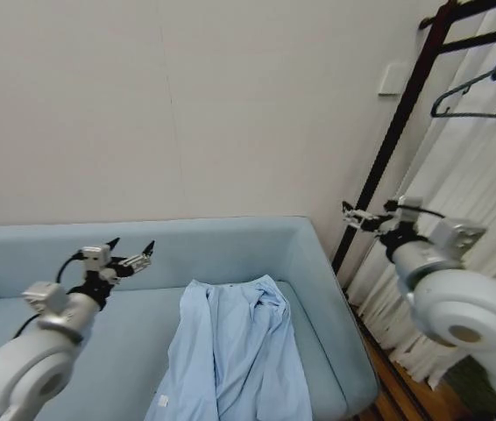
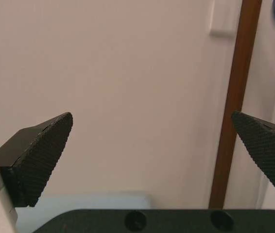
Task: Pick up the clothes from the sofa and hang them on the clothes hanger.
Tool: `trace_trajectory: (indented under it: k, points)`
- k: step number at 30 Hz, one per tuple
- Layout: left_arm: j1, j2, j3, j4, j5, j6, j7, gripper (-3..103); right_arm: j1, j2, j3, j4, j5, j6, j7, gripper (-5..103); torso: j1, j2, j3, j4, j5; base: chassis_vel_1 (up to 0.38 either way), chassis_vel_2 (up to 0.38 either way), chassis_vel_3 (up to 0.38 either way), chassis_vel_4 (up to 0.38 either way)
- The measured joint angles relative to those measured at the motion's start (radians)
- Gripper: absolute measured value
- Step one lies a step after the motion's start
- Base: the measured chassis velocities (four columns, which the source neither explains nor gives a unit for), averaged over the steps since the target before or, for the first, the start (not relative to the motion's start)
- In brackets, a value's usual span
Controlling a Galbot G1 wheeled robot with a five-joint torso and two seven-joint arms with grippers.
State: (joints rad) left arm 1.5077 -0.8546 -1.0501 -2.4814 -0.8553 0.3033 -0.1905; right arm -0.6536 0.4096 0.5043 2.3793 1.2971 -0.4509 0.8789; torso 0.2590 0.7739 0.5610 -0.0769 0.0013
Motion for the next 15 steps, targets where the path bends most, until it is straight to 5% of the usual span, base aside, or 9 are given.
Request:
trace_trajectory:
  k: [4,9,12,15]
  points:
    - [0.0,-0.013,-0.004,-0.005,0.009,-0.02,0.015,100,0.099,-0.031,-0.044,-0.136,-0.161,-0.006,-0.1,100,0.0,0.0,0.0,-0.0009,0.0002,0.0,0.0,0.0,0.0]
    - [-0.027,-0.013,0.042,-0.004,0.009,-0.022,0.02,100,0.163,-0.029,-0.081,-0.38,-0.507,0.013,-0.28,100,0.0,0.0,0.0,-0.0016,0.0009,0.0,0.0,0.0,0.0]
    - [-0.031,-0.01,0.05,-0.004,0.009,-0.021,0.018,100,0.192,-0.014,-0.095,-0.46,-0.579,0.042,-0.34,100,0.0,0.0,0.001,-0.0011,0.0011,0.0,0.0,0.0,0.0]
    - [-0.036,-0.006,0.059,-0.004,0.009,-0.013,0.012,100,0.252,-0.004,-0.12,-0.482,-0.524,0.047,-0.349,100,0.0,0.0,0.001,-0.0011,0.0008,0.0,0.0,0.0,0.0]
